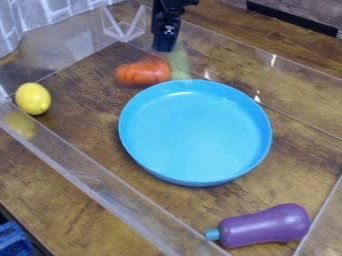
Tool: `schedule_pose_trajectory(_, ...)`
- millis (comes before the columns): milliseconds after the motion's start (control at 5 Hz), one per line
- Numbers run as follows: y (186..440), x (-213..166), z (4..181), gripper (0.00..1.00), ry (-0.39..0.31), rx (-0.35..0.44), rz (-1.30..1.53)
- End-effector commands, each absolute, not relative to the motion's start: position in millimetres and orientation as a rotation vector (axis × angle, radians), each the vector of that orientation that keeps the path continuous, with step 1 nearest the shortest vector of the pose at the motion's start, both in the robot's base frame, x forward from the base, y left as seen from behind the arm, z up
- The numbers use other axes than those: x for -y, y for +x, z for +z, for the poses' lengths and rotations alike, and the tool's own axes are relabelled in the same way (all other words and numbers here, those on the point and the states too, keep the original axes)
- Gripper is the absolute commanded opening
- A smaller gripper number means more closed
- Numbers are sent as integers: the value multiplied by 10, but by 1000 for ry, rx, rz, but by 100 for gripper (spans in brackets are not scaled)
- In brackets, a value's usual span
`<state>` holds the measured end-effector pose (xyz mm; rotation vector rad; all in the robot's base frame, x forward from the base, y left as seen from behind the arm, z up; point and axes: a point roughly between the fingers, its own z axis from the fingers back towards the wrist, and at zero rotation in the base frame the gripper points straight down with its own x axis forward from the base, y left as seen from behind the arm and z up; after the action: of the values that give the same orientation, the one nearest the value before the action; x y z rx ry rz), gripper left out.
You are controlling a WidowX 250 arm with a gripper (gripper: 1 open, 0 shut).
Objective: Remove the carrot from the blue tray and put it on the table
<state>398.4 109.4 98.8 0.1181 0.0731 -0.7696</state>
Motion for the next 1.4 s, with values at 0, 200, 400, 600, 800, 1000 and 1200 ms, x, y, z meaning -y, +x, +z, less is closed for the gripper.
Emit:
schedule_pose_trajectory(0,4078,-1248,1193,100,161,-3,-777)
schedule_pose_trajectory(200,4168,-1344,1090,100,158,-7,-772)
schedule_pose_trajectory(400,4262,-1264,956,100,154,-10,-764)
schedule_pose_trajectory(600,4339,-1158,827,100,148,-14,-760)
schedule_pose_trajectory(800,4323,-1173,766,0,142,-18,-800)
schedule_pose_trajectory(1000,4307,-1170,734,100,139,-24,-830)
schedule_pose_trajectory(1200,4285,-1127,602,100,129,-24,-870)
